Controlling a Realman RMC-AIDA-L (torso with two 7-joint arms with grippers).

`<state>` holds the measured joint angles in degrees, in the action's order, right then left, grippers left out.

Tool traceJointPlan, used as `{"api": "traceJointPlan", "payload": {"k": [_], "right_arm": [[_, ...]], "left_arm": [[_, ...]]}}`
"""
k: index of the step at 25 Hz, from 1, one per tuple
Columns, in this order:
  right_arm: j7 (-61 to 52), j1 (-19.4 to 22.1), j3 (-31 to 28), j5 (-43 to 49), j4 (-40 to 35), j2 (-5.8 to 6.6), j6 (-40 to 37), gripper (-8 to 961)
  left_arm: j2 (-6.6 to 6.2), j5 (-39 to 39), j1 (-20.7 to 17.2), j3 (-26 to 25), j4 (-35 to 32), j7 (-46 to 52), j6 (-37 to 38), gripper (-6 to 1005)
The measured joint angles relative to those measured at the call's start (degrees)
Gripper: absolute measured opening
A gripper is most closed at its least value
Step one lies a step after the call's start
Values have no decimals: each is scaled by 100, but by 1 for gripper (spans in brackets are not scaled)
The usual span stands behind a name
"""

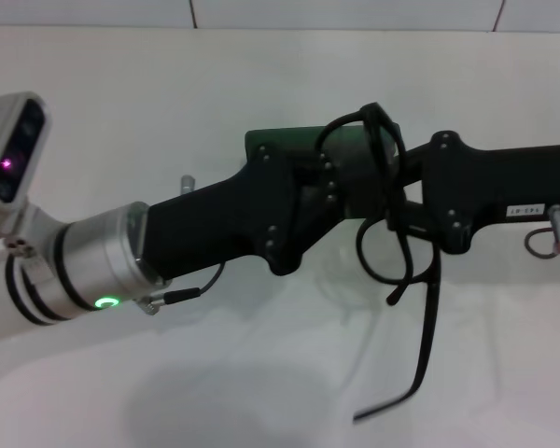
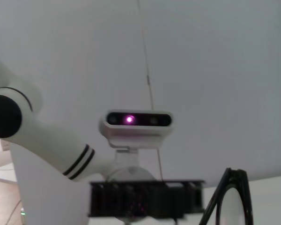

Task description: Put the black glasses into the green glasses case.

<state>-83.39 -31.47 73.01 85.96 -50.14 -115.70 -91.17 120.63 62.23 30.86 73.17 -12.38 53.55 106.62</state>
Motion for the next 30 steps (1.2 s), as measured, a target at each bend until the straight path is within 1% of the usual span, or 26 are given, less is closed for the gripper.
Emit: {"api": "traceJointPlan", "payload": {"k": [4,7,9,12,14,15,19,22,26,30], "right_arm": [[-281,13,-121,247,-10,70,52,181],[-1210,-101,-184,1004,-352,145,54,183],[-2193,-196,-175,1873,-915,139,40,185],[-3676,-382,-10,3393,-1918,31,-161,187],[-4469,-653,220,4208,-2275,20,-395,188],[-4880,-910,334,4636,-2326,23,-577,189],[-5481,-1677,415,5582,-1870,2,-859,192],[-5602,-2040,422,5933,-1427,-20,-881,194],[-5704,-2255,458,6296,-1025,-38,-747,197],[-5716,-2198,546,6382,-998,-46,-544,200]], "left_arm": [[-21,-102,-99,-24,-39,-2,183,37],[-43,-165,-186,-30,-58,-10,198,37],[-65,-167,-253,-44,-74,-17,201,37],[-85,-168,-424,-87,-185,-19,202,37],[-88,-172,-564,-115,-261,-36,203,37],[-88,-174,-638,-126,-289,-63,204,37],[-83,-177,-775,-125,-280,-144,206,38],[-71,-177,-834,-123,-252,-145,207,38],[-66,-177,-984,-121,-248,-144,255,38],[-68,-177,-1053,-119,-249,-142,269,38]]}}
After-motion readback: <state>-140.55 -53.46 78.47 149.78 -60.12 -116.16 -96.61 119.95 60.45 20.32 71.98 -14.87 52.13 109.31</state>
